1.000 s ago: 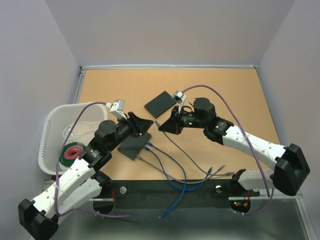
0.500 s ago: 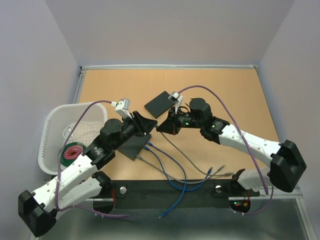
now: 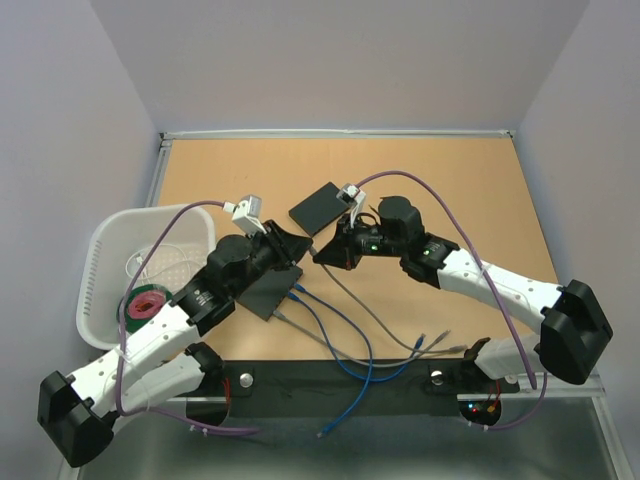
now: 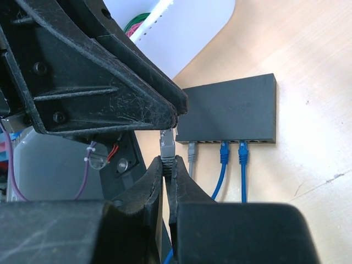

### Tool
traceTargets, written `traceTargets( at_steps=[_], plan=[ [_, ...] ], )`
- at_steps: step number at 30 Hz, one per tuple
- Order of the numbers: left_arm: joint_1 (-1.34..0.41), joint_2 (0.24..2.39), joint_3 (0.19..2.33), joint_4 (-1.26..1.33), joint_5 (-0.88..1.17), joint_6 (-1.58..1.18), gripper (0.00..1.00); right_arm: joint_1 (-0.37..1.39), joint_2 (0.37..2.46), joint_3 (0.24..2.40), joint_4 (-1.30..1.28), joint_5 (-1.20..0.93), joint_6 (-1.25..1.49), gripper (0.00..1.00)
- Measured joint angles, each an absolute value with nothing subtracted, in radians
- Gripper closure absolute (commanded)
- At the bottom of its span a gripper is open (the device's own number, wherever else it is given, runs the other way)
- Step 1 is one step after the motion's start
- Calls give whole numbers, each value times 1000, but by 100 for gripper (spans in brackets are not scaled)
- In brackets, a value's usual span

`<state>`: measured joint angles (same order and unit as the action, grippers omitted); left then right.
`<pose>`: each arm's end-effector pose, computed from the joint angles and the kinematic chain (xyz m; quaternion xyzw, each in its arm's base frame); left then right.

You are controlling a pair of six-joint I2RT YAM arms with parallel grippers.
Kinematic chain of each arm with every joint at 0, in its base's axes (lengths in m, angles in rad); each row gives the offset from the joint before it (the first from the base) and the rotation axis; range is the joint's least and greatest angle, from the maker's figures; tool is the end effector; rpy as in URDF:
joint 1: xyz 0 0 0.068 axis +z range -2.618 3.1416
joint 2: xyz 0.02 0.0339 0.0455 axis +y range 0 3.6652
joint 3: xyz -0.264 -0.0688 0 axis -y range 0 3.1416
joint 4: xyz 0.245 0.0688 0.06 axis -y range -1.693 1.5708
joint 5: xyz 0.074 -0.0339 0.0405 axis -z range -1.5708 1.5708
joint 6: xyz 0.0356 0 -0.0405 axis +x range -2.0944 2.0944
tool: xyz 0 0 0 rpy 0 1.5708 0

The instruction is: Insert the plug into the switch port

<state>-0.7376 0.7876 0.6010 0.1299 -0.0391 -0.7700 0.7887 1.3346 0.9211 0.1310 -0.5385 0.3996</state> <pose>0.1453 -0.1301 0.3079 -0.0252 0.7264 -0.4596 0.5104 0.2035 0.2307 0.2975 -0.3057 0.7254 0.5003 0.3606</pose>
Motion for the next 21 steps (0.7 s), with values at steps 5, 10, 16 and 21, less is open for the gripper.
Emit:
traceTargets(
  at_steps=[5, 10, 16, 21],
  plan=[
    [-741, 811, 607, 136, -40, -772, 71, 789, 1335, 921, 117, -519, 399, 100],
    [-747, 823, 607, 138, -54, -772, 67, 800, 1334, 921, 109, -484, 398, 100],
    [-765, 850, 618, 138, -52, -773, 66, 833, 1316, 921, 110, -409, 395, 100],
    [-773, 868, 636, 138, -62, -775, 67, 855, 1302, 921, 104, -342, 388, 100]
  ],
)
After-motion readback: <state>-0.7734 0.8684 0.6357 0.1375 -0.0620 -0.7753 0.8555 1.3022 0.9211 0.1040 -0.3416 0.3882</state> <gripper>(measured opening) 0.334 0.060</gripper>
